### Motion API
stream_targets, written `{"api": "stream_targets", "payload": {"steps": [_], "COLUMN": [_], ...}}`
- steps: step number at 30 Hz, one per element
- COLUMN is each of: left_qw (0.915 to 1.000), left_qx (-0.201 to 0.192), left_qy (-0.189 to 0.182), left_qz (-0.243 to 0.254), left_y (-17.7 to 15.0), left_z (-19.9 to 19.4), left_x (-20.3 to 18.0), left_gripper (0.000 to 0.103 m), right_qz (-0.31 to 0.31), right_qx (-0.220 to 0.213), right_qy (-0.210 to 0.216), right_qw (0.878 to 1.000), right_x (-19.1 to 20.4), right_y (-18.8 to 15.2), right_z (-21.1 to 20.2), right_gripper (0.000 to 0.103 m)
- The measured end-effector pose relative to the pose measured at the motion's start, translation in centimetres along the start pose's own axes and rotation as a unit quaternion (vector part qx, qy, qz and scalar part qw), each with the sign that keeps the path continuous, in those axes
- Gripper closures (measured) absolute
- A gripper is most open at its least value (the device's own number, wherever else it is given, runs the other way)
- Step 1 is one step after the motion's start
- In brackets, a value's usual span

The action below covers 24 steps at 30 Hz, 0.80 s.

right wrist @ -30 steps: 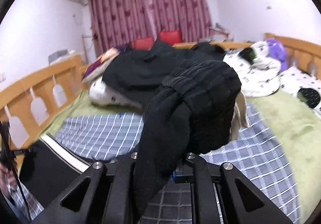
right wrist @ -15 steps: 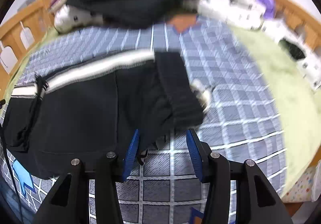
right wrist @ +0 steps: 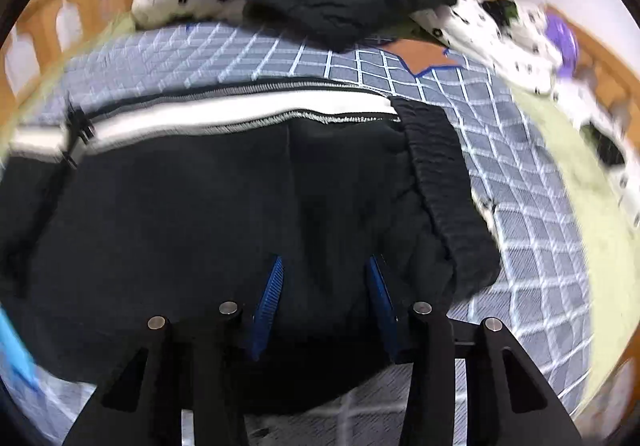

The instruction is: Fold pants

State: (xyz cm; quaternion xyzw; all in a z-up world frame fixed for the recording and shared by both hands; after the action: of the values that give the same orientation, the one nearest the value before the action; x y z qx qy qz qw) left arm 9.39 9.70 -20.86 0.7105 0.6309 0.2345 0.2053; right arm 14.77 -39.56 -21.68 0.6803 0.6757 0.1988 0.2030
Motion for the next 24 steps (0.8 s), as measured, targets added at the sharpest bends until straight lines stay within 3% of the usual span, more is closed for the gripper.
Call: {"api": "stream_targets", "payload": {"steps": [2,6,8,12,15,18,20,24], "left_qw": [0.9993,0.9938,0.9912,0.9862,0.9846,0.9851,0.9859,0.9859], "left_qx": [-0.008,-0.024,-0.039,-0.075,-0.082,-0.079,-0.081,-0.089], "left_qy": [-0.029,-0.043,-0.024,0.052,0.062,0.052,0.054,0.055], "left_qz": [-0.022,-0.1,-0.124,-0.138,-0.142,-0.144,-0.136,-0.131], "left_y": [-0.1,-0.9,-1.4,-2.2,-2.9,-3.4,-3.7,-3.7], "left_z": [-1.1,-2.6,-3.5,-5.5,-6.1,-6.2,-6.2,-6.6], "left_x": [0.4,3.5,5.7,9.5,10.7,11.2,11.3,11.4], "left_gripper": [0.031,0.031,0.031,0.029,0.029,0.029,0.029,0.029], "right_qz": [0.029,-0.01,-0.028,-0.046,-0.049,-0.055,-0.052,-0.082], "right_qx": [-0.009,-0.037,-0.042,-0.045,-0.043,-0.01,0.005,-0.008], "right_qy": [0.031,0.068,0.108,0.165,0.202,0.189,0.174,0.158], "right_qw": [0.999,0.997,0.993,0.984,0.977,0.98,0.983,0.984], "right_x": [1.3,7.3,11.5,18.3,22.4,24.4,24.6,25.0], "right_y": [-0.3,-1.1,-1.5,-2.4,-3.0,-4.5,-6.3,-8.9], "right_z": [-1.7,-4.2,-5.6,-7.5,-7.7,-5.7,-3.9,-3.9], "right_gripper": [0.06,0.059,0.058,0.054,0.054,0.063,0.088,0.088]}}
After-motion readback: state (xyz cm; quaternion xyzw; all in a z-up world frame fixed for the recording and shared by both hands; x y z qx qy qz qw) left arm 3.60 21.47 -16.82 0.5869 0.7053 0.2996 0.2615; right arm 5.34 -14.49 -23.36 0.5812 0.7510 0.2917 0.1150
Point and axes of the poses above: each gripper's, at about its wrist camera, not at the fingertips, and z roughly the way its jaws point, x to its left, y to its top, the point moved 8 cm from there along z, roughly the way its jaws point, and after that the axes turned 6 degrees about z, right-handed, at the moved point
